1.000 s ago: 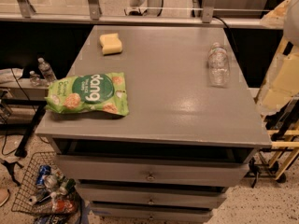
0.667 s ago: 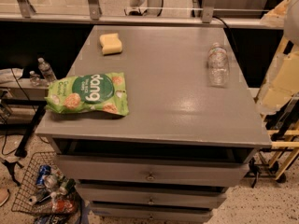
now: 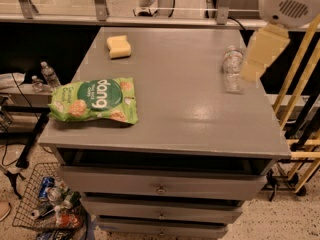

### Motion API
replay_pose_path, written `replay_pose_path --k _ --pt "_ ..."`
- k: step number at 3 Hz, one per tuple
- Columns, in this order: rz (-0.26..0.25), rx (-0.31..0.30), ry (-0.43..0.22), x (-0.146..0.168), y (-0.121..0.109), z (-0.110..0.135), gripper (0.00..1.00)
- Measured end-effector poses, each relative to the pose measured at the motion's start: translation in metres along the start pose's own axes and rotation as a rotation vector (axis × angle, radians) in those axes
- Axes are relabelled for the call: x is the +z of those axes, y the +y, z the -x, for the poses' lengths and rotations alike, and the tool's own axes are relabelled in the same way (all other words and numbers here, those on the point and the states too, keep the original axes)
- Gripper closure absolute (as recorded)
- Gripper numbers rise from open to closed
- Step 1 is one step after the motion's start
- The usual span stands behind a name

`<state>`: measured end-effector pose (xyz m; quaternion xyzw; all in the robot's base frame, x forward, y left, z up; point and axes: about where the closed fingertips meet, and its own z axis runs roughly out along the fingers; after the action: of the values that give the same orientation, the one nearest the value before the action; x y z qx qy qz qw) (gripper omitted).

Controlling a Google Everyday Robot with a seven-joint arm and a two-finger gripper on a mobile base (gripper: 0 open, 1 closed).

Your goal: Place water bottle upright

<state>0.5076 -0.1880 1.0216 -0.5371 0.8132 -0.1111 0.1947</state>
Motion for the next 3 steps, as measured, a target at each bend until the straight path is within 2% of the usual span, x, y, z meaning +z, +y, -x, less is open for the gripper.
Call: replay_pose_path --k 1,2,3 --pt "-0.009 0.141 0.084 0.0268 -0.0327 0.0187 0.0" --pt "-0.02 0.214 0.076 0.0282 -0.0355 0.0262 0.0" --pt "-0.025 0.223 0.063 0.0293 -0.0381 0.0282 0.0"
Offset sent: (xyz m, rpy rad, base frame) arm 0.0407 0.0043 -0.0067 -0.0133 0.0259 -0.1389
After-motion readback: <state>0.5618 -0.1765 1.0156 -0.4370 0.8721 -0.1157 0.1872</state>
